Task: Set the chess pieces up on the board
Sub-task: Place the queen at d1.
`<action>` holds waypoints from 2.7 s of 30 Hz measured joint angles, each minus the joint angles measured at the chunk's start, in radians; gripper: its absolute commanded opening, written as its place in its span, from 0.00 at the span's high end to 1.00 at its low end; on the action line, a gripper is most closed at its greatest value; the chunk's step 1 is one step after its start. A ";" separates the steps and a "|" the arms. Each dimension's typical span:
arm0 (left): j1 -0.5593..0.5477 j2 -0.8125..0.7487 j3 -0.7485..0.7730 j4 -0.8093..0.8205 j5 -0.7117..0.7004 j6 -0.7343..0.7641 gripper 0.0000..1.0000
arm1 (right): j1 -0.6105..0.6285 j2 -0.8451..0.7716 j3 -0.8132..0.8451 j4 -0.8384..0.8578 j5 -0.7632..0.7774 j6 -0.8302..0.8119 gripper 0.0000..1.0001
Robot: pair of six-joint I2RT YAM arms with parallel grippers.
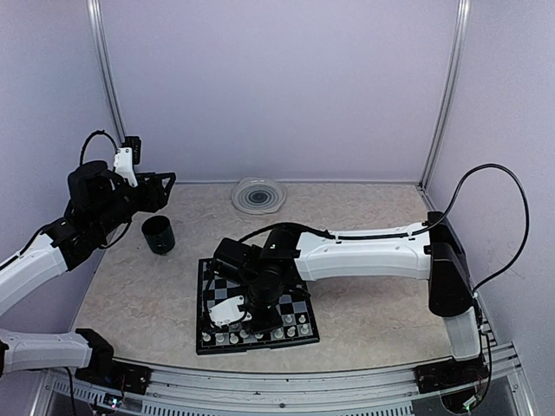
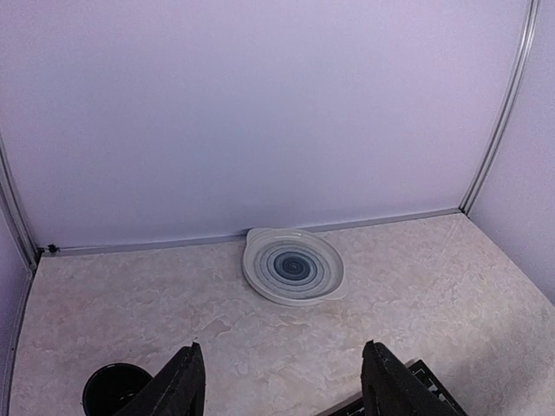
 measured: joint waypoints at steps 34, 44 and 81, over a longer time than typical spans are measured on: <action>0.000 0.012 0.000 -0.011 0.027 -0.004 0.39 | 0.002 0.018 0.017 -0.085 0.069 -0.023 0.95; 0.000 0.015 0.000 -0.014 0.036 -0.005 0.39 | 0.008 0.056 0.054 -0.090 0.075 -0.027 0.94; 0.000 0.031 0.000 -0.014 0.060 -0.008 0.39 | 0.016 0.099 0.096 -0.094 0.077 -0.036 0.68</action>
